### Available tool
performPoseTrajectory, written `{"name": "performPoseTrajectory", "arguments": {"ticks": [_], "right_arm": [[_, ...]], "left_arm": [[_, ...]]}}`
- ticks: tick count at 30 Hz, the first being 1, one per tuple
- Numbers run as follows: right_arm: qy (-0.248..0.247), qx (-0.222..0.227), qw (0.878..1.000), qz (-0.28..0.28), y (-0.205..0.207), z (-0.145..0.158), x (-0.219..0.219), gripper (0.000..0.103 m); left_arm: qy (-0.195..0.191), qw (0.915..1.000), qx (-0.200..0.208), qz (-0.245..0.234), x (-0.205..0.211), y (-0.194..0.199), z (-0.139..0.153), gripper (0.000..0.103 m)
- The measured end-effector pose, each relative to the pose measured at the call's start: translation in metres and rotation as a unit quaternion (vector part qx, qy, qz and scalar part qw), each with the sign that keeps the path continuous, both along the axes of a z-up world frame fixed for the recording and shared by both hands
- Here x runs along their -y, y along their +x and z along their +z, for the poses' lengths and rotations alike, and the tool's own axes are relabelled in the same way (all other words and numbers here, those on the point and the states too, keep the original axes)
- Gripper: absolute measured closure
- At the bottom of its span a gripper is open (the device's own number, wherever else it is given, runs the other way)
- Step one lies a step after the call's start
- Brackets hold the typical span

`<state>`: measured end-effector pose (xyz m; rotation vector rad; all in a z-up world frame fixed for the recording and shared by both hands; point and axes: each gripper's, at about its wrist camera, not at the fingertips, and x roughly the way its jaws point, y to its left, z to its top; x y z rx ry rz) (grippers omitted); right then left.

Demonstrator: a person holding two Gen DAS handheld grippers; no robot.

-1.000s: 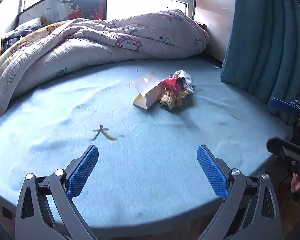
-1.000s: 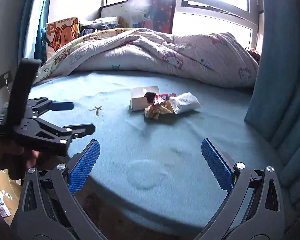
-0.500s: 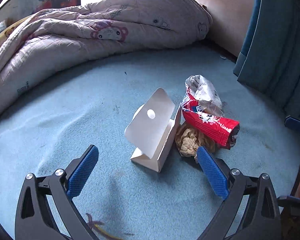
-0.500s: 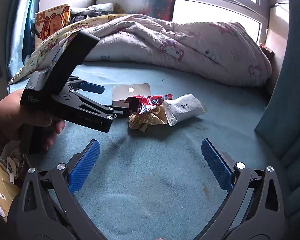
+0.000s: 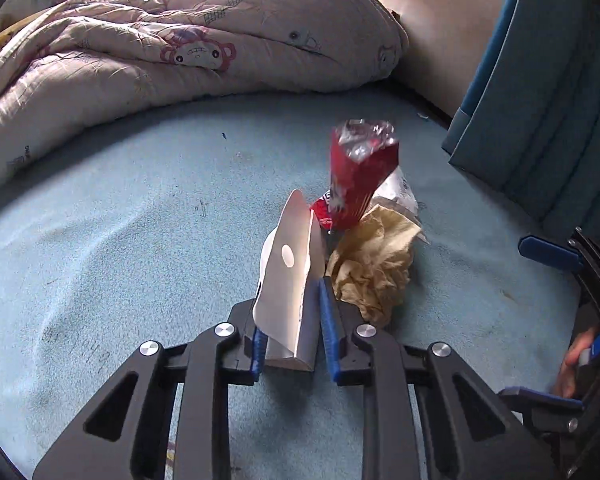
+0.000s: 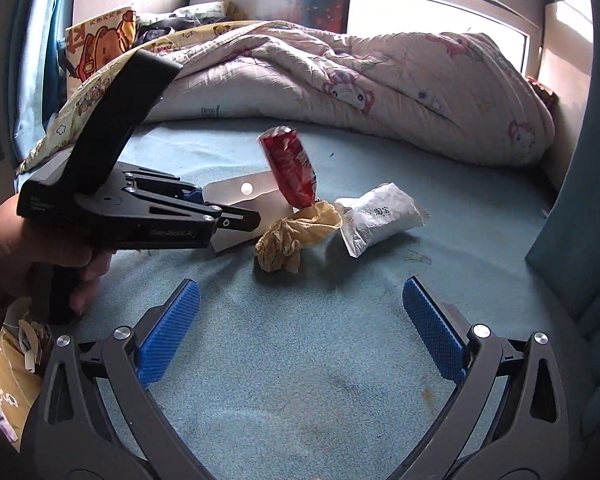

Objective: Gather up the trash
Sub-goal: 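Grasp the white cardboard box with the left tool, then grasp the red snack wrapper with the right tool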

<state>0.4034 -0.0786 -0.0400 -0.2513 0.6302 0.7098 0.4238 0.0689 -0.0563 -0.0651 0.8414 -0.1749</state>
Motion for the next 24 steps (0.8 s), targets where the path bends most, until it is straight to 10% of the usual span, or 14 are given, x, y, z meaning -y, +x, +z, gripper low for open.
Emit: {"name": "performPoseTrajectory", "arguments": {"ticks": [19, 24], "right_arm": [[-0.075, 0.024, 0.996, 0.042, 0.036, 0.001, -0.109, 0.012], [-0.109, -0.079, 0.991, 0.022, 0.080, -0.024, -0.135, 0.053]], "left_arm": [[0.017, 0.9980, 0.007, 0.060, -0.061, -0.096, 0.009, 0.099], [0.022, 0.9980, 0.008, 0.059, -0.066, -0.106, 0.010, 0.100]]}}
